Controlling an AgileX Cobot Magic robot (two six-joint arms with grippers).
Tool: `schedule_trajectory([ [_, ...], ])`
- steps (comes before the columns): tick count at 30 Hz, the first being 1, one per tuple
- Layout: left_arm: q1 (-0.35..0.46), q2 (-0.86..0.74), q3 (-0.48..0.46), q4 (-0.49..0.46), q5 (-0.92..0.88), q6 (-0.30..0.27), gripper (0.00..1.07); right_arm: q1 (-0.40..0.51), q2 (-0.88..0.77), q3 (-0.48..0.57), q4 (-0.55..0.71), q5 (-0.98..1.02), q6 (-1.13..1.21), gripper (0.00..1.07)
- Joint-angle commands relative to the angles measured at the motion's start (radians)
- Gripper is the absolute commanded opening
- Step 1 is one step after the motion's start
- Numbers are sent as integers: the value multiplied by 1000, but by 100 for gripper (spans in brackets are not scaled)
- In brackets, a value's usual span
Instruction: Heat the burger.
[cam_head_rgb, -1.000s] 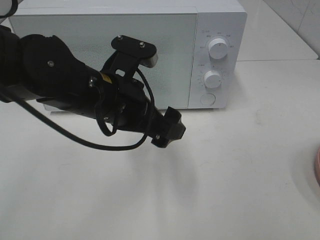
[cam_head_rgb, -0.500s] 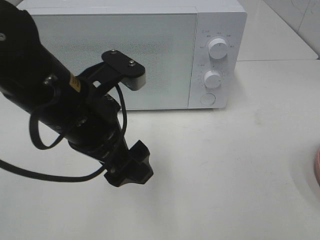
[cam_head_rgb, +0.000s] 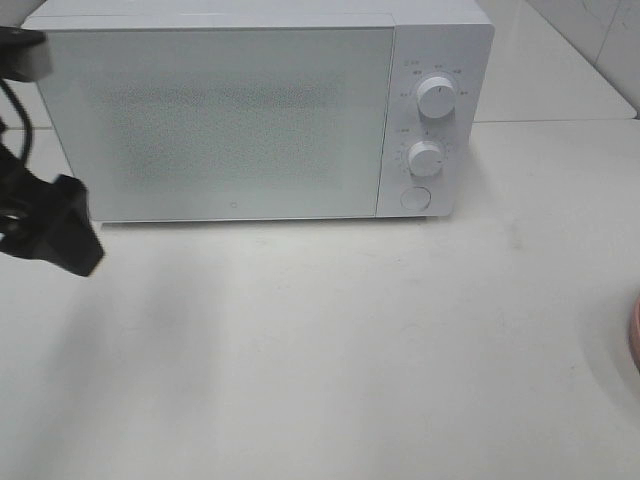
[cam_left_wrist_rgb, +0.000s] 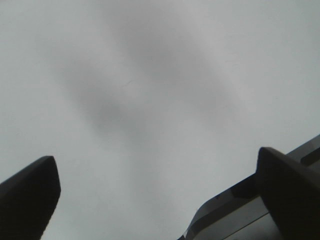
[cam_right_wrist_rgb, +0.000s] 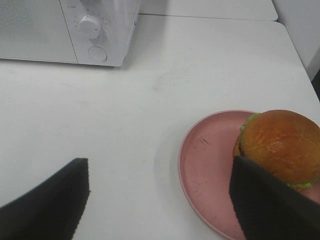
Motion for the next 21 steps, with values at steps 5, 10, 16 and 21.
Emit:
schedule_trajectory([
  [5, 245, -114, 3, 27, 161, -20, 100, -7, -29, 1, 0, 0, -7, 76],
  [10, 315, -185, 12, 27, 196, -36, 100, -7, -29, 1, 0, 0, -7, 76],
  [16, 357, -339, 121, 70, 194, -79, 100, -7, -29, 1, 0, 0, -7, 76],
  [21, 357, -478, 234, 80, 188, -80, 100, -7, -29, 1, 0, 0, -7, 76],
])
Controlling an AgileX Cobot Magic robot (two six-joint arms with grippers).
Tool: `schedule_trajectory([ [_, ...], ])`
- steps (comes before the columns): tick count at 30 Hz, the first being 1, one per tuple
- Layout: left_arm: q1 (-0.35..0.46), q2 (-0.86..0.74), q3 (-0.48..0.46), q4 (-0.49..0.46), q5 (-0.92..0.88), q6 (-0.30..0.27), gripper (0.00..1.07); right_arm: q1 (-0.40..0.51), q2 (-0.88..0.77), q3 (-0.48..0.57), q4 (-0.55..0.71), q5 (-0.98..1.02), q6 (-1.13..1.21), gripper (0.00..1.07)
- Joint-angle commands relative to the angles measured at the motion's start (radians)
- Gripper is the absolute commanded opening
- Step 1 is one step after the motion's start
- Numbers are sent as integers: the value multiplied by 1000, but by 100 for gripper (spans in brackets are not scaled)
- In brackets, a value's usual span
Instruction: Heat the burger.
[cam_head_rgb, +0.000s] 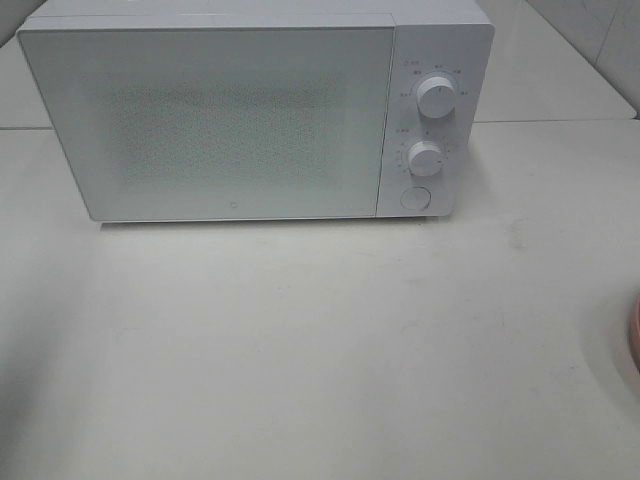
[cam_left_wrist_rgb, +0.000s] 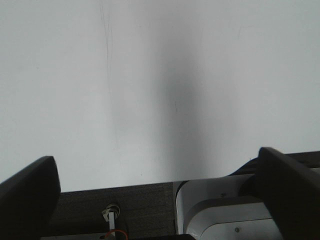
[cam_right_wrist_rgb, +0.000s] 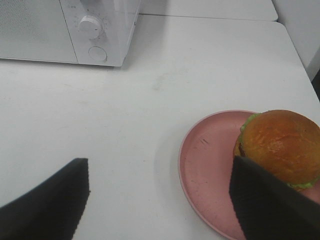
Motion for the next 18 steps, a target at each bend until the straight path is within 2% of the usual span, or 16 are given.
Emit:
schedule_trajectory([
  [1, 2, -126, 91, 4, -2, -9, 100, -7, -29, 1, 0, 0, -7, 76],
  [8, 2, -299, 207, 6, -12, -9, 100, -7, -29, 1, 0, 0, -7, 76],
  [10, 2, -392, 247, 6, -30, -9, 100, -7, -29, 1, 0, 0, -7, 76],
  [17, 2, -577, 268, 5, -66, -14, 100, -7, -29, 1, 0, 0, -7, 76],
  [18, 2, -638, 274, 6, -75, -28, 100, -7, -29, 1, 0, 0, -7, 76],
])
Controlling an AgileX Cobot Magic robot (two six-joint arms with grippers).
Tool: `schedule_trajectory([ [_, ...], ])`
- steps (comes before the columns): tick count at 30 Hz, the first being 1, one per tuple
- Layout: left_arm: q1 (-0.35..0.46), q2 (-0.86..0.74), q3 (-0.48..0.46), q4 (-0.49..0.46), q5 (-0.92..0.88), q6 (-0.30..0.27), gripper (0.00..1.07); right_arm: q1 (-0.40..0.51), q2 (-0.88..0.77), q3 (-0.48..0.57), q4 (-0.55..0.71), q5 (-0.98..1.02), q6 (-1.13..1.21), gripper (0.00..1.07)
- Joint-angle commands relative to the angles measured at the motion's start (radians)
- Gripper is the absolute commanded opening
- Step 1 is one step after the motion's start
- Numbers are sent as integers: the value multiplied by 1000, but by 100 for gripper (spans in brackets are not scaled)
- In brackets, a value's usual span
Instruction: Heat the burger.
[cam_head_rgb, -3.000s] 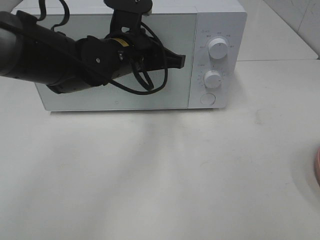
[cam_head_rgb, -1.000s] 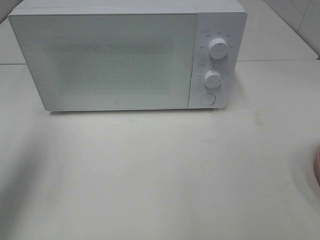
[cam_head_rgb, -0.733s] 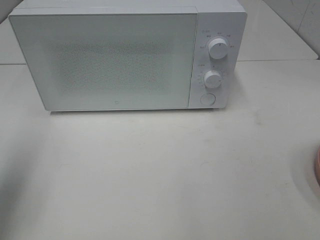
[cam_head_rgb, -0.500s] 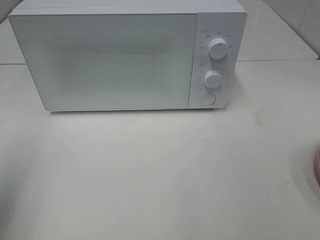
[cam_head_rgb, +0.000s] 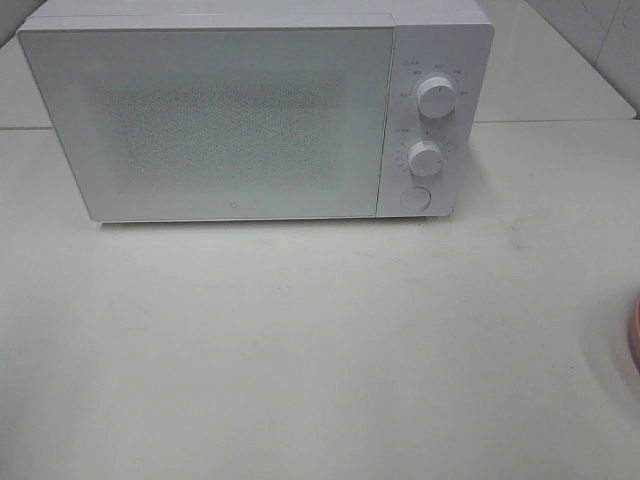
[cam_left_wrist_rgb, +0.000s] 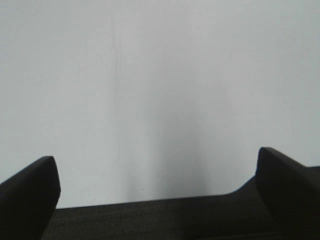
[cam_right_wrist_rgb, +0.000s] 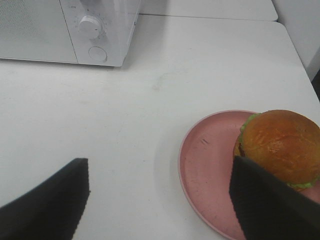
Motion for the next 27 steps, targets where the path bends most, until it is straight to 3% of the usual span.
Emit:
schedule_trajectory([
  [1, 2, -65, 10, 3, -22, -19, 100, -7, -29, 1, 0, 0, -7, 76],
  [11, 2, -288, 10, 5, -22, -22, 100, -7, -29, 1, 0, 0, -7, 76],
  [27, 2, -405, 10, 1, -23, -22, 100, -7, -29, 1, 0, 0, -7, 76],
])
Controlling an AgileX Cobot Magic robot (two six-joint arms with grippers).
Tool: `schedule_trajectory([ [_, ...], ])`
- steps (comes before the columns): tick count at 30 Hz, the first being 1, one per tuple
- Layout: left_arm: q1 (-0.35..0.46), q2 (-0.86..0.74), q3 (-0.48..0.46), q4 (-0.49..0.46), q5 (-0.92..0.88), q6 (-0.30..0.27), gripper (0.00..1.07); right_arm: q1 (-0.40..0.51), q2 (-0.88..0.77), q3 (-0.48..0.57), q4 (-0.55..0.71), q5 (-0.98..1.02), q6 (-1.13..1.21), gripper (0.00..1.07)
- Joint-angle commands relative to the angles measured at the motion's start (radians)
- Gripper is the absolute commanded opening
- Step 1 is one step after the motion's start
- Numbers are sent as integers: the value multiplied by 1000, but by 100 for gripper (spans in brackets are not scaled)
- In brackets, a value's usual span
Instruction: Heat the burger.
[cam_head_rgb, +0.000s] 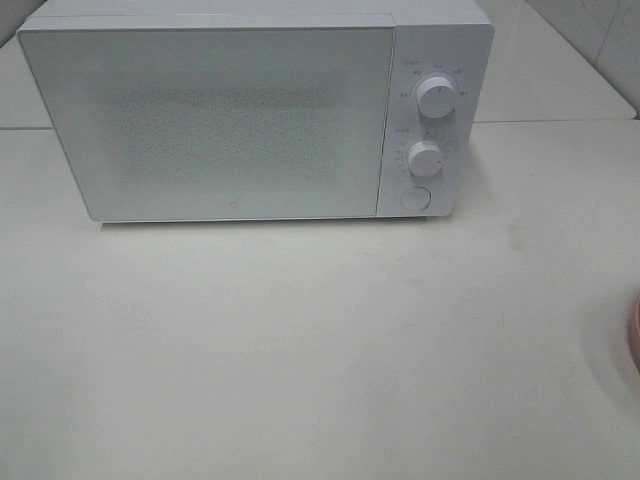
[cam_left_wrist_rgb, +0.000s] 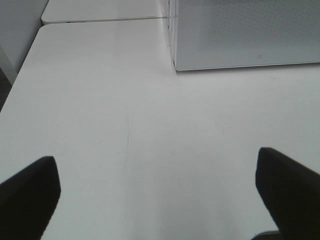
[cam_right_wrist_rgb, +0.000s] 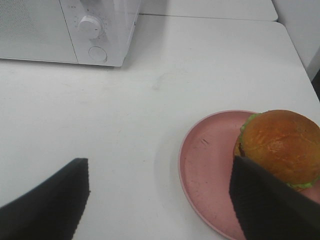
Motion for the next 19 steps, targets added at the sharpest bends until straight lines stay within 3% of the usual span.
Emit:
schedule_trajectory([
  [1, 2, -27, 3, -3, -10, -7, 100, -7, -27, 1, 0, 0, -7, 76],
  [19, 2, -27, 3, -3, -10, -7, 100, -7, -27, 1, 0, 0, -7, 76],
])
